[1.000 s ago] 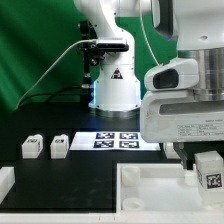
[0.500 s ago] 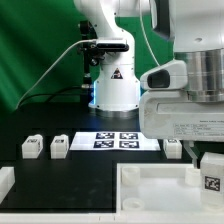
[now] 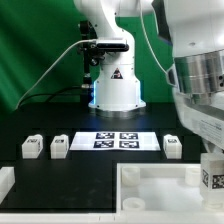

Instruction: Assemble one leg

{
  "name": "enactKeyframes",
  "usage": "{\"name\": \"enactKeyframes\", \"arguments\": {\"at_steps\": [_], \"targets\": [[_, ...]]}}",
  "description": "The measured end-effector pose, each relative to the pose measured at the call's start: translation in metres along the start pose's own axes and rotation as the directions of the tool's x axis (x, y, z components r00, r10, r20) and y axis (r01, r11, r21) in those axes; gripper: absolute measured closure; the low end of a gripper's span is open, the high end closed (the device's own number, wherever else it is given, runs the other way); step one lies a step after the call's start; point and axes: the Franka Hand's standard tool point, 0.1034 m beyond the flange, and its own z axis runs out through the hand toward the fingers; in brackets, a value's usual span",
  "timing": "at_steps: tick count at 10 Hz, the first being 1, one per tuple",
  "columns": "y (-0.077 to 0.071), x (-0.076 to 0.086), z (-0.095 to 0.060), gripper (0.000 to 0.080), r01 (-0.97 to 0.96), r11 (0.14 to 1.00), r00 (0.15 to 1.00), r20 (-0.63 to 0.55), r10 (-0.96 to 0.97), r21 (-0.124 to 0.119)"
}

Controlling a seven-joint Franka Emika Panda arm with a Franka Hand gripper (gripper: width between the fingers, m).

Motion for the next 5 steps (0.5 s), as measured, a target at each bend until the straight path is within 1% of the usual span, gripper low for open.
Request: {"name": "enactKeyframes", "arguments": {"at_steps": [1, 2, 3, 4, 5], "targets": [[0.0006, -0.0043, 0.0012, 0.0505, -0.112, 0.994, 0.994, 0.006, 0.112, -0.001], [0.0007, -0.0048, 0.0013, 0.0505, -0.122, 0.992, 0.992, 0.006, 0.122, -0.001], [0.0007, -0.0051, 0.0014, 0.0400, -0.123, 0.992, 0.992, 0.007, 0.123, -0.001], [0.0008, -0.0055, 0.0014, 0.0400, -0.114, 0.993, 0.993, 0.007, 0.114, -0.001], [0.0008, -0.0055, 0.0014, 0.0262, -0.105, 0.994, 0.994, 0.007, 0.106, -0.001]]}}
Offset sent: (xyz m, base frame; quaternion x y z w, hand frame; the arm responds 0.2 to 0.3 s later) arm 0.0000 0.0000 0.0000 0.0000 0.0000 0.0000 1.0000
